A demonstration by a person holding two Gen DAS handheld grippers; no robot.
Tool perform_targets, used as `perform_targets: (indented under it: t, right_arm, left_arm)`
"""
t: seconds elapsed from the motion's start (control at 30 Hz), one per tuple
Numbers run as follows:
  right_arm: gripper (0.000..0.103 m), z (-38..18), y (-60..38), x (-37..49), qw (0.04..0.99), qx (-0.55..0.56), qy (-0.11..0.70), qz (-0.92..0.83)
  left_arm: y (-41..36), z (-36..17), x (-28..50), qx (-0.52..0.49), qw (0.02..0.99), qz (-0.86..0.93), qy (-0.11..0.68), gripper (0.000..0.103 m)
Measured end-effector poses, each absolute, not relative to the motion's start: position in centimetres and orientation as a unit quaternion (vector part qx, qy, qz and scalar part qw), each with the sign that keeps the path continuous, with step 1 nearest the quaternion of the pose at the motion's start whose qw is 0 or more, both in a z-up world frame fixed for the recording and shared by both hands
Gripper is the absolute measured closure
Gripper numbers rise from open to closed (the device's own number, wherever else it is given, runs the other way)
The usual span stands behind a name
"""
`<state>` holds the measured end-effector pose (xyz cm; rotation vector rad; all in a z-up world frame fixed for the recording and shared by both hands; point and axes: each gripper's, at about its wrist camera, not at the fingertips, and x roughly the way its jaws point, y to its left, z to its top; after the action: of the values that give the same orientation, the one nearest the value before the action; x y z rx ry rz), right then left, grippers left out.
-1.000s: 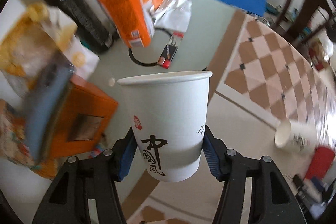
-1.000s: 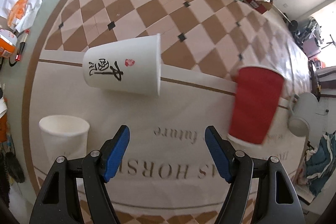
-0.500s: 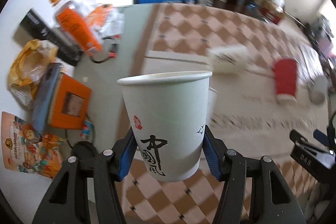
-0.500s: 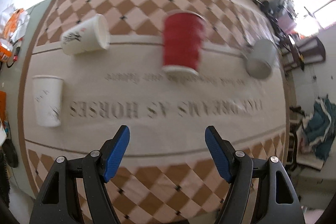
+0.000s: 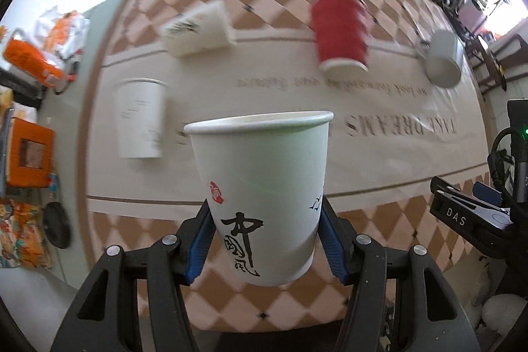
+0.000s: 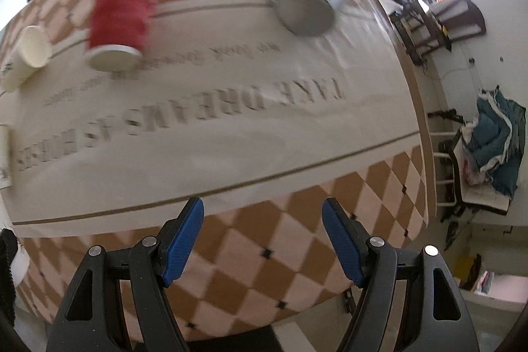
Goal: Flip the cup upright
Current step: 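Lift the white cup with the left tool and rotate it upright, then grasp the upright white cup with the right tool while the left tool releases it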
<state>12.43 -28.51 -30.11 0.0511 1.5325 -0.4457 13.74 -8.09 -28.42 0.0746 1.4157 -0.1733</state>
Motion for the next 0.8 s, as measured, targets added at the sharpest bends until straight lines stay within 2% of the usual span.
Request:
perform_targets:
  t: [0.43, 0.73, 0.77, 0.8]
  right_arm:
    - [0.027, -34.8, -36.1, 11.9, 0.666, 0.043, 0.719, -0.196]
    - [0.027, -35.2, -37.5, 12.2, 0.667, 0.044, 0.720, -0.186]
    - [0.027, -35.2, -37.6, 12.2, 0.668, 0.045, 0.720, -0.185]
    - [0.027, -35.1, -37.5, 12.2, 0.668, 0.044, 0.720, -0.183]
  left_arm:
    - [-16.2, -36.6, 12.5, 0.016, 0.679, -0.076, 0.730, 0.047]
    - [-17.9, -38.7, 12.0, 0.039, 0.663, -0.053, 0.746, 0.044]
    - [-18.0, -38.6, 12.0, 0.040, 0.663, -0.051, 0.745, 0.044]
    - [-18.1, -38.7, 11.9, 0.043, 0.664, -0.047, 0.745, 0.037]
